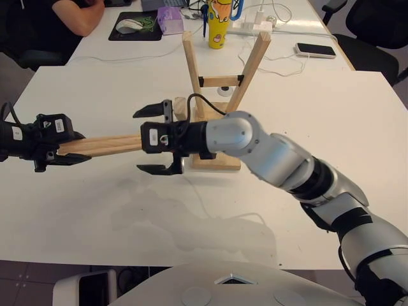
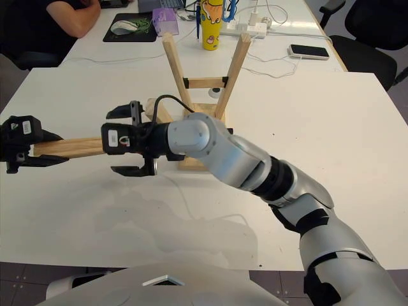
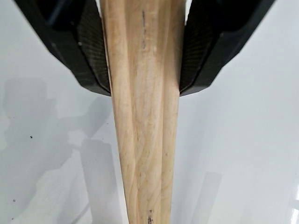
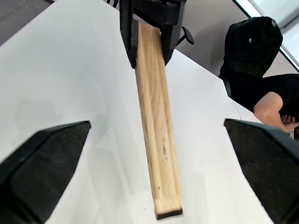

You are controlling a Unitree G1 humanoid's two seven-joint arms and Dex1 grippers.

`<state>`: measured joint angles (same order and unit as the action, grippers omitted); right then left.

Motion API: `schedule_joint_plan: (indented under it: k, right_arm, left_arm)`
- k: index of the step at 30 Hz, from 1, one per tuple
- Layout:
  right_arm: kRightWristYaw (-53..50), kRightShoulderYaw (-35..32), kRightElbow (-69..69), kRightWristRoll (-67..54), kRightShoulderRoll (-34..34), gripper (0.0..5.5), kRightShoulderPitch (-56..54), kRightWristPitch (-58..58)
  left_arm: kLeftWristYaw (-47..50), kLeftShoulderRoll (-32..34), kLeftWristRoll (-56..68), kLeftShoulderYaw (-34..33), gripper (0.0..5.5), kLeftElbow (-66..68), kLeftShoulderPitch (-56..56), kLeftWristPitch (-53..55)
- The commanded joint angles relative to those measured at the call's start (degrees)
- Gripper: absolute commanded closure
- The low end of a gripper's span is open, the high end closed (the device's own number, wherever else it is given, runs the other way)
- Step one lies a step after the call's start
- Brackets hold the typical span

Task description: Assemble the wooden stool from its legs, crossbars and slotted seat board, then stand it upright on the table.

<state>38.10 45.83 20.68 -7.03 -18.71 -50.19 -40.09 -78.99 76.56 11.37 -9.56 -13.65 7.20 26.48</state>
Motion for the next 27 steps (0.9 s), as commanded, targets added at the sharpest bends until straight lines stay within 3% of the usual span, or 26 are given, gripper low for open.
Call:
schedule_joint_plan:
  k: [1, 8, 12, 17, 23, 27]
  right_arm:
    - [0.29, 2.21, -2.08, 3.11, 1.32, 0.1, 3.18, 1.31]
    - [-1.65, -0.25, -0.92, 3.63, 3.42, 0.1, 10.1, 0.22]
    - [-2.44, -1.55, 0.17, 4.28, 3.28, 0.1, 12.86, -0.54]
    - [0.77, -4.26, 3.96, 3.16, -2.98, 0.1, 18.05, -2.22]
    - [2.91, -17.41, 10.64, -5.7, -5.87, 0.1, 25.53, -3.81]
    - [5.68, -17.34, 12.78, -7.8, -9.25, 0.1, 27.96, -5.03]
  left_arm:
    - [-2.45, 3.34, 0.49, 1.2, 3.42, -2.33, -0.12, 0.17]
    - [-7.72, 7.71, 0.49, 3.59, 3.42, -1.66, 4.41, -2.99]
    - [-10.5, 6.84, 1.34, 7.87, 3.42, -0.23, 11.76, -4.62]
    - [-9.84, 3.78, 5.03, 10.74, 3.42, -7.14, 10.63, 0.14]
    - [-8.03, 5.13, 3.03, 8.83, 3.42, -4.49, 4.78, -0.54]
    - [-5.74, 0.27, 4.04, 12.56, 3.42, -7.06, 7.82, 1.49]
